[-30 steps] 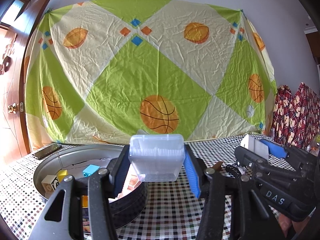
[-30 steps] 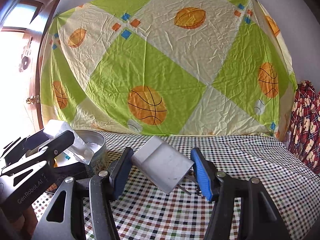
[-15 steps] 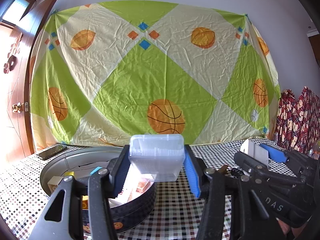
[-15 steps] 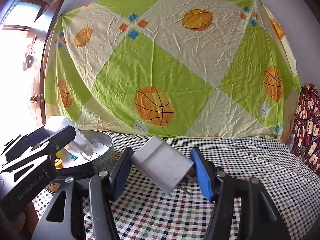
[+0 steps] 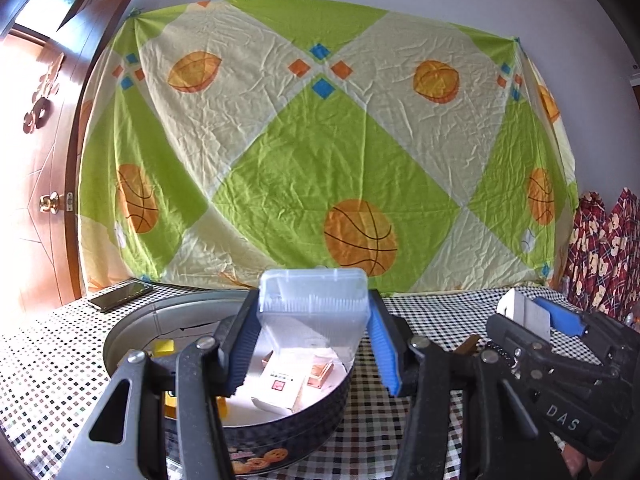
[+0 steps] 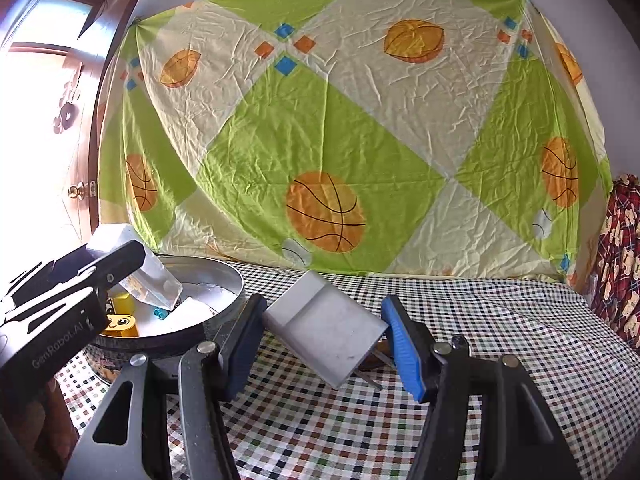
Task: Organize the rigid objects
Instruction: 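Carry the clear box in the left gripper while the right gripper carries the plug toward the tin, then lower the clear box and white plug into the tin and open both grippers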
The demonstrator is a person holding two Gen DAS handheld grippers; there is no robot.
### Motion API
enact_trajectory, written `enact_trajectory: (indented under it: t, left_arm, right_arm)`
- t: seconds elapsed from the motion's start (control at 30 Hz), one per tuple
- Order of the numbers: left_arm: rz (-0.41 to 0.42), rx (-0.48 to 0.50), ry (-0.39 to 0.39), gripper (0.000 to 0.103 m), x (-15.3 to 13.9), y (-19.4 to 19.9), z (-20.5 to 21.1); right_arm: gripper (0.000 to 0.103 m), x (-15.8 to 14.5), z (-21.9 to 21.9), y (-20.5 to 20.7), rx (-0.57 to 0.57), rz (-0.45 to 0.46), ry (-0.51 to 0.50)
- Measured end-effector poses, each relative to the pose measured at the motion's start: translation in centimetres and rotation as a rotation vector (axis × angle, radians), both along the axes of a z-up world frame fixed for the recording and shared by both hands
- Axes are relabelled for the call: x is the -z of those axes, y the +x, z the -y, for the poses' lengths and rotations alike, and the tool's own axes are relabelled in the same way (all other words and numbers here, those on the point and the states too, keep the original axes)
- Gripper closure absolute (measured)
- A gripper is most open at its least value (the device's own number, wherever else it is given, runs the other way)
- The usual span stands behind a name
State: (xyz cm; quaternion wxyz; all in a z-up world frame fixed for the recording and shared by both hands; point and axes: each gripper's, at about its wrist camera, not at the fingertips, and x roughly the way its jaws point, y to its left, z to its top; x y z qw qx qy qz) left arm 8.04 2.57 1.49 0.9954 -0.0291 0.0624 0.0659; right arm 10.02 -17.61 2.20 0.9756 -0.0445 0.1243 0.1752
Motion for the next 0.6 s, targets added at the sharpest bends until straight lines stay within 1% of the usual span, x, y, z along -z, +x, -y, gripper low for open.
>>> enact_trajectory:
  t: [0.6]
  left_arm:
    - [-0.008, -0.047, -0.041, 0.052, 0.3, 0.0, -3.7]
  right_arm:
    - [0.041, 0.3, -4.1, 0.1, -0.064, -0.005, -0.052]
